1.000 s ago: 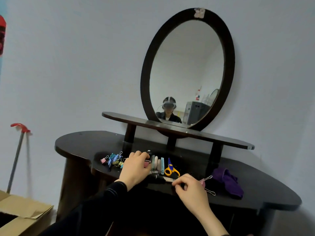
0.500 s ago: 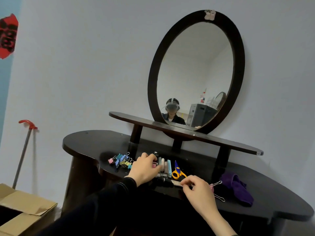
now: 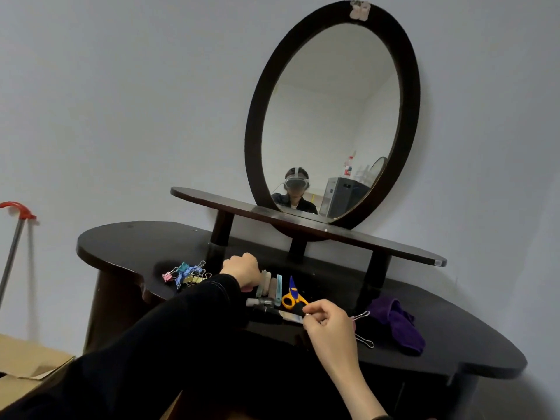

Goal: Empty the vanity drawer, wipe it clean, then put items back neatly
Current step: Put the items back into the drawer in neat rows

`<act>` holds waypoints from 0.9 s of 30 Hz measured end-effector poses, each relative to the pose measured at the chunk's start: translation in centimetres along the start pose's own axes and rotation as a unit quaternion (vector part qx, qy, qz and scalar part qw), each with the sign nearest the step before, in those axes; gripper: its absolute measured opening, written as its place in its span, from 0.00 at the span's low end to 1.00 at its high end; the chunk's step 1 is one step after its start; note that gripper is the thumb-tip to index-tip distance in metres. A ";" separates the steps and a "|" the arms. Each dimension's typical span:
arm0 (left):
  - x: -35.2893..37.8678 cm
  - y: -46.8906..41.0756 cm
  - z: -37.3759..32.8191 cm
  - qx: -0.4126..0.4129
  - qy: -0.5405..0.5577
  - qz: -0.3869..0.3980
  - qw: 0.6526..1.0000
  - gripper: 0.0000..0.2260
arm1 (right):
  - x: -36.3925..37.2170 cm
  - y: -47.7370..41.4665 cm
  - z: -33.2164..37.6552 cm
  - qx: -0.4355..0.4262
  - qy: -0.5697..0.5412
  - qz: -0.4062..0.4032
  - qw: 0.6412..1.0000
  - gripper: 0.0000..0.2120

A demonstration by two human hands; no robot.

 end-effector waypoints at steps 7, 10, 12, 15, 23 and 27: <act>-1.4 0.4 0.0 -0.038 0.241 -0.048 0.969 0.16 | -0.6 -0.2 -0.2 0.034 -0.068 -0.003 0.997 0.09; -3.0 1.6 0.1 -0.077 0.493 -0.058 0.864 0.06 | -0.7 -0.2 -0.3 0.040 -0.079 -0.004 0.996 0.08; -3.5 3.1 0.2 -0.140 0.673 -0.002 0.727 0.08 | -0.8 -0.1 -0.3 0.043 -0.085 -0.004 0.995 0.08; -3.9 5.8 0.2 -0.129 0.788 0.124 0.589 0.15 | -0.9 0.1 -0.1 0.044 -0.089 -0.001 0.995 0.09; -3.4 8.3 4.3 0.036 0.647 -0.026 0.761 0.09 | -0.9 -0.2 -0.3 0.058 -0.079 0.009 0.995 0.09; -2.8 8.1 3.7 0.022 0.615 -0.002 0.788 0.09 | -0.3 -1.3 0.4 0.042 -0.005 0.039 0.998 0.10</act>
Point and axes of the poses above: each hand's wrist, its own y-axis away from the middle knuckle, its own x-axis out of the palm, z = x × y, the point moved 6 cm from there along -y, towards the middle knuckle, and after that the axes turned 8 degrees about -z, right-handed, at the moved point
